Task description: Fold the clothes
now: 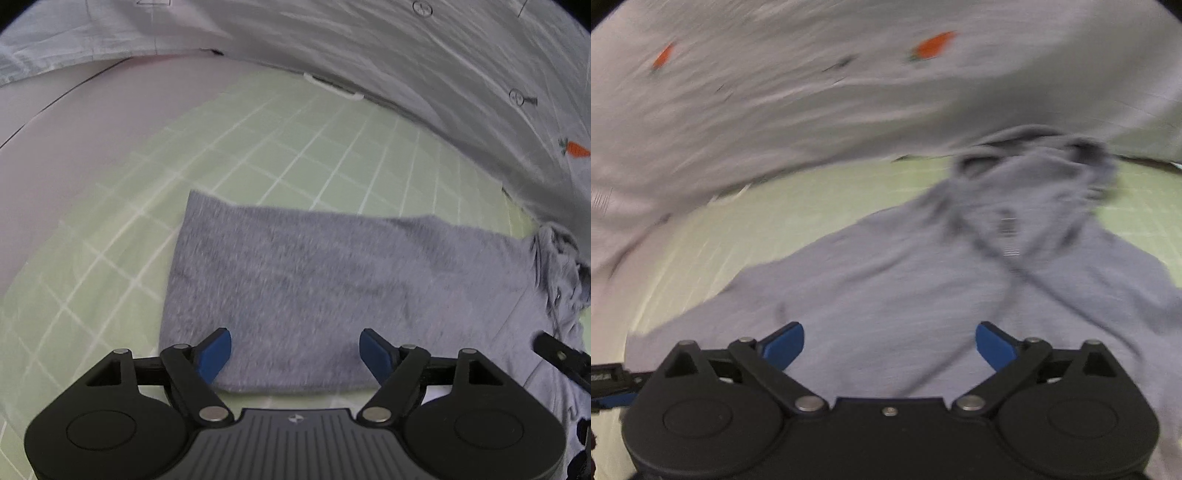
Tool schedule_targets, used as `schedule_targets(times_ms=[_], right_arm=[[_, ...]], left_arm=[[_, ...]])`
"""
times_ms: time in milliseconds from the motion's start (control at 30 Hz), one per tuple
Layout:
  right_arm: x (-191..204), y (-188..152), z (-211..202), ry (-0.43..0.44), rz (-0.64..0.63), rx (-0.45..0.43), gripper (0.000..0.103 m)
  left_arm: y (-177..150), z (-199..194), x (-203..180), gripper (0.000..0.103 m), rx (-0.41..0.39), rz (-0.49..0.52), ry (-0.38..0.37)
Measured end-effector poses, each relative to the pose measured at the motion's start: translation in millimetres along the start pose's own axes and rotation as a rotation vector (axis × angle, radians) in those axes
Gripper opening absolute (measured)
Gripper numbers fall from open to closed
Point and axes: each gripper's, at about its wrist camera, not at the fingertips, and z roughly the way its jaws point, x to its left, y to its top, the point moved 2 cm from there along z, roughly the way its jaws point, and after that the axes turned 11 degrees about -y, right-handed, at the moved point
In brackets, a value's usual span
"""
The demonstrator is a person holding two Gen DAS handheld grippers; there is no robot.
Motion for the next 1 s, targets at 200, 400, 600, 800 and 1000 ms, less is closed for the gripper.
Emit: schedule_targets(times_ms=[200,400,600,800,1000], right_arm=[[43,-10,3,0.134,-0.09,0.069,0.046],[61,-20,10,0.194,-0.136,0.142,0.024],[57,-14,-17,0.238,-0.127,0.029,0.01],[26,-10,-42,0.203,0.017,-0.055,0.01],[-43,-12,-76,0.115,0.183,-0.14,0.01]], left_arm=[[-9,0,-1,0.085,0.002,0.044,0.021],[-16,4,-5,0.091,-0.016,0.106,0.019],[-21,-10,-14,0.091,-0.035,0.156,0.046],[-29,-37,-29,0.091,-0.089,0.186,0.068],[-60,-55,-65,0.091,-0.103,0.239,0.056]])
